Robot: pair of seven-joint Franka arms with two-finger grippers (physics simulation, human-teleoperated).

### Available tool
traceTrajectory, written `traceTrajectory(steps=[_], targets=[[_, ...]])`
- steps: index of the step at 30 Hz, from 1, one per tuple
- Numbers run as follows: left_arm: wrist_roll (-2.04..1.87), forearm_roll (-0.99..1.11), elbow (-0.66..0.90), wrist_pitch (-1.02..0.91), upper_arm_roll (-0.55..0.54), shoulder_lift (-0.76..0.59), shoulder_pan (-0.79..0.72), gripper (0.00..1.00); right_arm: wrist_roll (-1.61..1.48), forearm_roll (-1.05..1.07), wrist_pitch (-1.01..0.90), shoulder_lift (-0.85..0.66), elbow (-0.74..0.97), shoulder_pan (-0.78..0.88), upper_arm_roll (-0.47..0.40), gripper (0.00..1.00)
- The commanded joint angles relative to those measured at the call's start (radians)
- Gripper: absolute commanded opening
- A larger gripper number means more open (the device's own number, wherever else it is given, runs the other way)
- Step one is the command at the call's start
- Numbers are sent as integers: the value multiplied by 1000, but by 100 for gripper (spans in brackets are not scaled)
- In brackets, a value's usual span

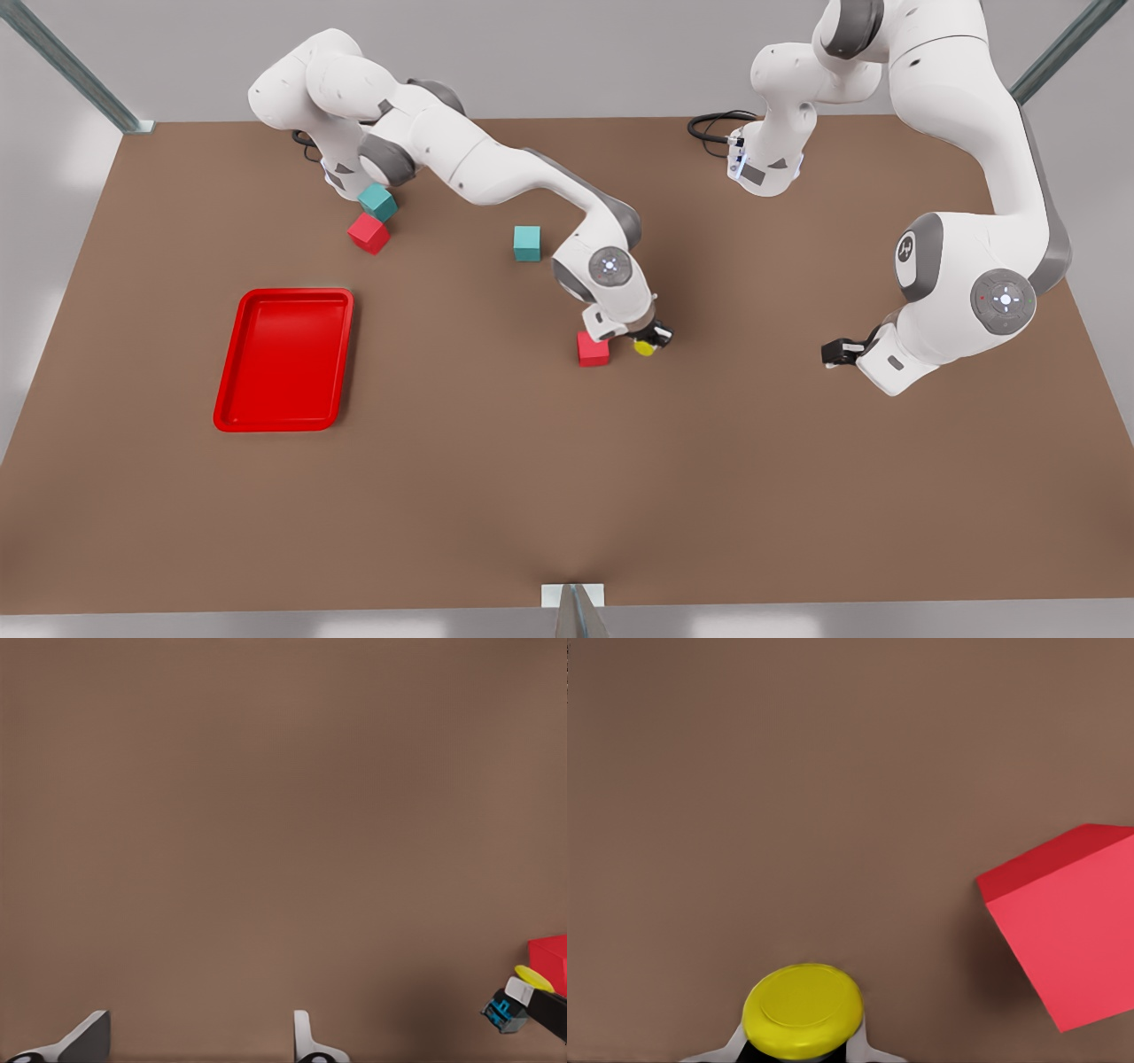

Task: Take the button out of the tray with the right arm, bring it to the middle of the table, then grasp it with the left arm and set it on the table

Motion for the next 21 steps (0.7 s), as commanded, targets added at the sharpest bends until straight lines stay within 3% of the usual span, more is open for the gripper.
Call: traceTrajectory(steps=[1,4,6,7,9,10,14,15,16,18,20,21], targets=[[-1,1,0,0,0,-1,0,100,-153,-3,53,4,1,13,-11,44],[-1,1,0,0,0,-1,0,100,-242,-3,53,18,1,19,-12,45],[-1,-1,0,0,0,0,0,100,-262,-3,53,20,1,19,-12,51],[-1,-1,0,-3,0,-1,0,100,-265,-5,55,21,2,19,-16,69],[-3,-1,0,-6,0,-1,0,100,-265,-3,61,21,1,21,-22,93],[-3,1,0,-3,0,-1,0,100,-263,-3,73,20,1,21,-26,100],[-15,-2,-1,-8,-2,0,-3,100,-259,0,36,-63,-8,10,-23,100],[-152,-19,-4,-18,-3,22,-78,100,-265,-6,30,-101,-8,-11,-28,100],[-292,-68,-3,-17,-3,40,-129,100,-342,-3,-119,-192,-25,-82,-25,100],[-440,-154,3,-3,-3,121,-279,100,-749,-59,-689,-377,-22,-323,-29,100],[-440,-180,8,103,-5,201,-340,100,-1131,-131,-856,-571,-67,-579,-28,100],[-440,-196,8,169,-5,243,-370,100,-1184,-180,-838,-718,-261,-662,-23,100]])
